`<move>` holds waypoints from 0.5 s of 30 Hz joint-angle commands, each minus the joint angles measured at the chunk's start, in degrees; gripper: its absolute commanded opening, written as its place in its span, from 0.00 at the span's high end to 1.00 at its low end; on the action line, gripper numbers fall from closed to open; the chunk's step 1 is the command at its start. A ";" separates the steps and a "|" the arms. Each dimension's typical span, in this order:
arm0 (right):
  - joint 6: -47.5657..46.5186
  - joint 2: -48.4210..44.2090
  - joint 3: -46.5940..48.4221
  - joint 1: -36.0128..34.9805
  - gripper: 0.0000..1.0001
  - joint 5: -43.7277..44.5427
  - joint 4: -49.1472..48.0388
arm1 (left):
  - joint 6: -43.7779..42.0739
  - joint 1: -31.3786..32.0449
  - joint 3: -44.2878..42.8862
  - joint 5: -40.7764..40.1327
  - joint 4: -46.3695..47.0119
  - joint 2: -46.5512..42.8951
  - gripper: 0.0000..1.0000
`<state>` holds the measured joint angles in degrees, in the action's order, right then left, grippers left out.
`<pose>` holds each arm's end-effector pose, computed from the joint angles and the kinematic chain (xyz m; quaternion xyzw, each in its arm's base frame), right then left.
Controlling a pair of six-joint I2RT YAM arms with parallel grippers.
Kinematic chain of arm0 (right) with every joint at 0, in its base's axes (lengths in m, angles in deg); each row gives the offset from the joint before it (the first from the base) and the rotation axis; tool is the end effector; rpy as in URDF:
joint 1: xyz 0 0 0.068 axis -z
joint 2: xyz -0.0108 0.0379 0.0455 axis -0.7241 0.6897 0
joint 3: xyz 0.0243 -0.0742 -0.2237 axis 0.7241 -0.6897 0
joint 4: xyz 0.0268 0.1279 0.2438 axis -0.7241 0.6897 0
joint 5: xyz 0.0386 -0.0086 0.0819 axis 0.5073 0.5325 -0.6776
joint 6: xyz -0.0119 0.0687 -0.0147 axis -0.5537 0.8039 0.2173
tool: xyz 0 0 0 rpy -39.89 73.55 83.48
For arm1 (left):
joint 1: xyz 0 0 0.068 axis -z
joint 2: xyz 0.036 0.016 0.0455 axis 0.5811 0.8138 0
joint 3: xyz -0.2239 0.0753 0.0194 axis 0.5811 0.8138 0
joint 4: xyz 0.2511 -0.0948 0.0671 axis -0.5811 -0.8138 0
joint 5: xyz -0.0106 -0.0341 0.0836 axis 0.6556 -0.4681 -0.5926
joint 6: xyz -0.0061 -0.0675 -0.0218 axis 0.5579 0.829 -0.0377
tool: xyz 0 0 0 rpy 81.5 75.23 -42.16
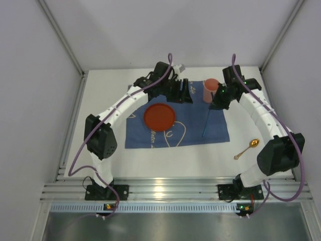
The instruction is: Set the dinner table for one person
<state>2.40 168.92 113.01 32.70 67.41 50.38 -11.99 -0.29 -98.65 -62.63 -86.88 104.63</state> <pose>0.3346 0.0873 0.2713 0.1879 0.9440 0.1569 0.2212 0.3611 -0.2851 0.2866 0.1547 0.8736 -0.3819 0.2588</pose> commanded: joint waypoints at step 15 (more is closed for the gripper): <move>4.82 -5.14 4.97 -1.86 1.00 -9.00 1.10 | 1.63 10.72 7.21 3.27 9.21 -2.40 0.43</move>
<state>6.27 167.32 115.63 31.76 60.59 51.93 -10.85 9.31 -91.50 -59.73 -82.10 104.69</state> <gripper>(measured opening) 0.015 0.579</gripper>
